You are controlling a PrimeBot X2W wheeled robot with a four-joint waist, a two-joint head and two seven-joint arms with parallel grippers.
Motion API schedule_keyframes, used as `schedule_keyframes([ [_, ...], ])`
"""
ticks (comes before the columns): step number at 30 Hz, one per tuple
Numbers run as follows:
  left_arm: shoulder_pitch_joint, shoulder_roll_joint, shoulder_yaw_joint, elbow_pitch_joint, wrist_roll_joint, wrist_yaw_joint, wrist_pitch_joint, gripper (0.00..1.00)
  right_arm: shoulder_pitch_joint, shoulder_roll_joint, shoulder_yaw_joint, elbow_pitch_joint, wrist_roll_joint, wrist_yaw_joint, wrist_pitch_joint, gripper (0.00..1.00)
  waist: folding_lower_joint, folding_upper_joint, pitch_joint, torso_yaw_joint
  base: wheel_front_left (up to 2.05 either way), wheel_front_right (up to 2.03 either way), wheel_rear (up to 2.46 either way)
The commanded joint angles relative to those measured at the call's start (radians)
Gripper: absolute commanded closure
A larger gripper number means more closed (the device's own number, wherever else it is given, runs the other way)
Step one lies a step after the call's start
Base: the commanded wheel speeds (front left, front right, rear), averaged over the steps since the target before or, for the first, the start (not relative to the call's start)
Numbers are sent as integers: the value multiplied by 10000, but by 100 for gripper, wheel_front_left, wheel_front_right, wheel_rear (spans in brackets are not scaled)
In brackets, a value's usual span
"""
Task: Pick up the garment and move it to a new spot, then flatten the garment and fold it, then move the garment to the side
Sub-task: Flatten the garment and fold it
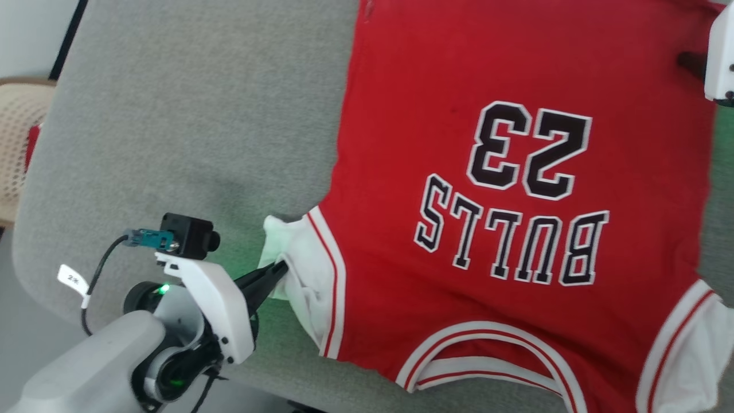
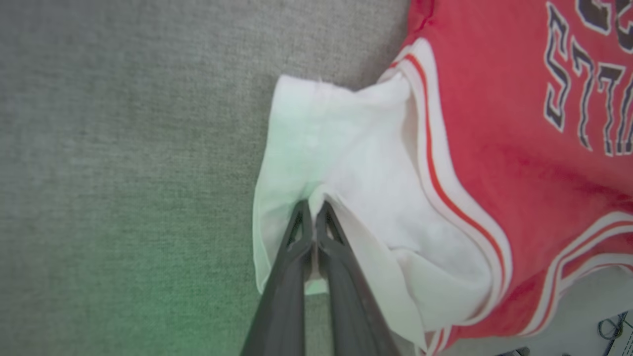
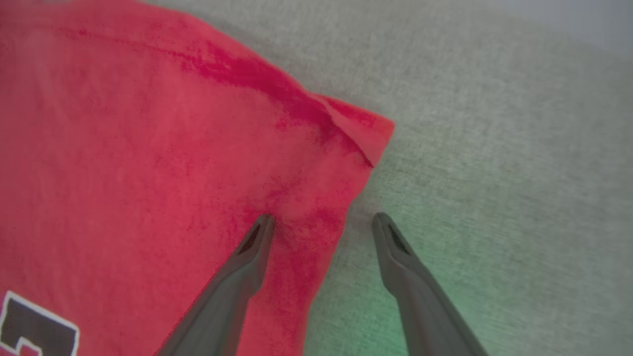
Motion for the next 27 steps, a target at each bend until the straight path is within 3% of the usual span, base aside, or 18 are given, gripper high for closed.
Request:
schedule_keyframes([
  [1,-134,-215,-75,226,18,-93,59,100,-159,55,-118,588,-230,-8,322,0,0,0,240,292,0,0,0],
  [7,-196,-440,-109,725,11,-239,27,100,178,223,-493,2244,-1093,-20,1555,0,0,0,283,439,0,0,0],
  [8,-202,-458,-103,804,3,-287,16,100,255,242,-514,2429,-1201,-15,1776,64,0,0,276,445,0,0,0],
  [9,-221,-478,-95,868,-12,-299,17,100,292,277,-461,2483,-1261,-15,1828,100,0,0,275,439,0,0,0],
  [18,-143,-43,290,1167,-191,-257,-264,100,-86,166,587,1103,-359,-15,581,100,0,0,-156,-405,0,0,0],
  [27,294,970,685,626,-359,198,-516,100,1325,-843,2432,-2478,2173,-15,528,100,0,0,-855,-1804,0,0,0],
])
